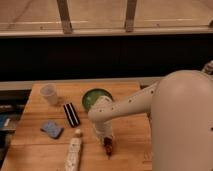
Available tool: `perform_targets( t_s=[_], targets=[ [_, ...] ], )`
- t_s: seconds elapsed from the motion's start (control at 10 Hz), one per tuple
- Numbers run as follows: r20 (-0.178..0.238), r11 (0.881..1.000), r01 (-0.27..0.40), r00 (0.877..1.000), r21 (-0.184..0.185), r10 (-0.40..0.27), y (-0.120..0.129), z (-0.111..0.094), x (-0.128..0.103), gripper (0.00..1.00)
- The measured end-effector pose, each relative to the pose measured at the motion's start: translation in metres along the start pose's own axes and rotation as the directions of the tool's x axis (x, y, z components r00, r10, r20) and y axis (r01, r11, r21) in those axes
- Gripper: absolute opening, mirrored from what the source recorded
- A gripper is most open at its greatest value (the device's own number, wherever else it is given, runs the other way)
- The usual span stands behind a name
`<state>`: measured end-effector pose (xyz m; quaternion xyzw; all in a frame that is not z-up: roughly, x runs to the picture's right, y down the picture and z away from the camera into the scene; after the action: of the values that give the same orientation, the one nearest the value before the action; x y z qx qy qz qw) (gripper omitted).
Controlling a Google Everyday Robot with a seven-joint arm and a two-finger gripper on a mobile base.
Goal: Drag the pepper across the table
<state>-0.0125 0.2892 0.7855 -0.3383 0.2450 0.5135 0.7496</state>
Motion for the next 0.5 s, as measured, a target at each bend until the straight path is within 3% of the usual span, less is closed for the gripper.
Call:
perform_targets(
  t_s=[0.3,0.5],
  targets=[
    [0.006,1.000,0.004,1.000,-0.002,-0.004,0.001,-0.002,0.000,0.00],
    [0.047,1.000,-0.021,0.999,-0.005,0.022,-0.010,-0.014,0.004,0.00]
  ],
)
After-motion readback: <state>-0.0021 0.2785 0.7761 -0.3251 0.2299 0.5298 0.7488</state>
